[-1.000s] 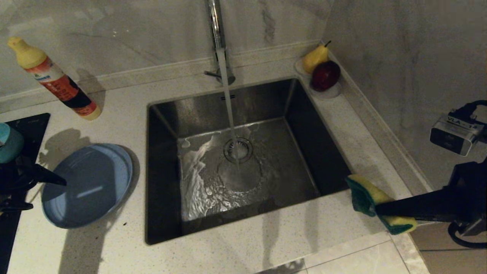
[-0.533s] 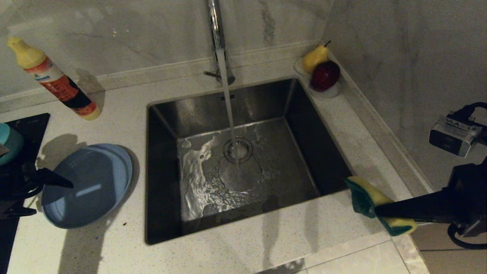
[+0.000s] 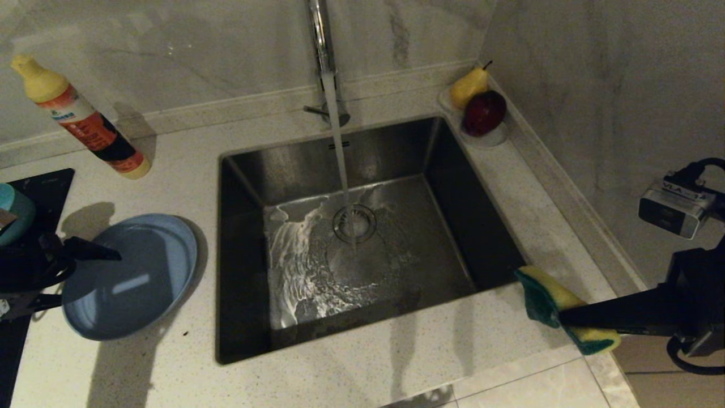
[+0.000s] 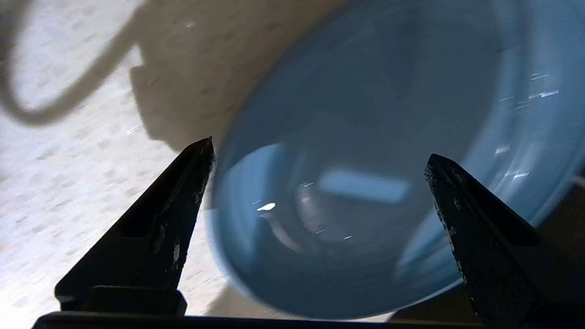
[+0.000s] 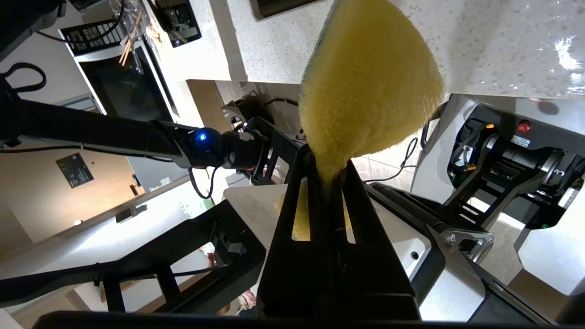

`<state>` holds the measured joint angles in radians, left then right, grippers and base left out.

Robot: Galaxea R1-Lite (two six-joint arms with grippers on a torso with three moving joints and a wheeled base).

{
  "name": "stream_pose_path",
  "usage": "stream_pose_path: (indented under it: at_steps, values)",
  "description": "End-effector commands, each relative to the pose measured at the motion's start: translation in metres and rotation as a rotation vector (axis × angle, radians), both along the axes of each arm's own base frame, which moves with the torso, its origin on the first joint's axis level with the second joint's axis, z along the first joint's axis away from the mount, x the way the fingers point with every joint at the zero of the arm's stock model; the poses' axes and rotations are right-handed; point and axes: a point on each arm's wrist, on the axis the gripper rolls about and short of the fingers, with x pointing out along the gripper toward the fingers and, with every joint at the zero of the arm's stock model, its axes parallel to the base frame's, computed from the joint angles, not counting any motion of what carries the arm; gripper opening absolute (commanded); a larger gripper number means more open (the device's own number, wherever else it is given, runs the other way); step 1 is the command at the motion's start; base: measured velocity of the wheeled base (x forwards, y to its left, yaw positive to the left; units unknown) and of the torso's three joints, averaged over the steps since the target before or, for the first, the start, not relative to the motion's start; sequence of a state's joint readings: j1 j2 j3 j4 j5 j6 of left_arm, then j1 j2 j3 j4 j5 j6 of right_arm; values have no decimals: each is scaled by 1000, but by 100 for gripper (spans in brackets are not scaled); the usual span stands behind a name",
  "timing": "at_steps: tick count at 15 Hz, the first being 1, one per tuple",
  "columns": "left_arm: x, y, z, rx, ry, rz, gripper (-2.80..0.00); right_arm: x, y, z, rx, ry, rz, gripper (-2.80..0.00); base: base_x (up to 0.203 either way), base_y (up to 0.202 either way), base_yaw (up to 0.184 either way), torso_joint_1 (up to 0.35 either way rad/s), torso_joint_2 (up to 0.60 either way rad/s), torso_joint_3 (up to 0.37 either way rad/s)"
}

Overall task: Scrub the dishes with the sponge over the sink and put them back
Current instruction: Wash the plate

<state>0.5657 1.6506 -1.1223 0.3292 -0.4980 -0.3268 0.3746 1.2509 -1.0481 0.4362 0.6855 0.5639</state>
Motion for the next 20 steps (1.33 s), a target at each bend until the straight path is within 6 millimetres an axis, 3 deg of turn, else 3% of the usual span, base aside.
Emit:
stream_pose_path:
  at_steps: [1, 17, 18, 20]
  values:
    - [-1, 0, 1, -6, -5, -1, 0, 1, 0, -1, 1, 12, 0, -280, 0, 0, 0, 0, 0, 0]
    - [0, 0, -10, -12, -5, -19, 0, 6, 2, -6, -10, 34, 0, -280, 0, 0, 0, 0, 0, 0]
    - [1, 0, -10, -14, -3, -18, -280, 6, 2, -6, -10, 35, 0, -280, 0, 0, 0, 0, 0, 0]
    - [1, 0, -12, -14, 1, -18, -280, 6, 2, -6, -9, 35, 1, -280, 0, 0, 0, 0, 0, 0]
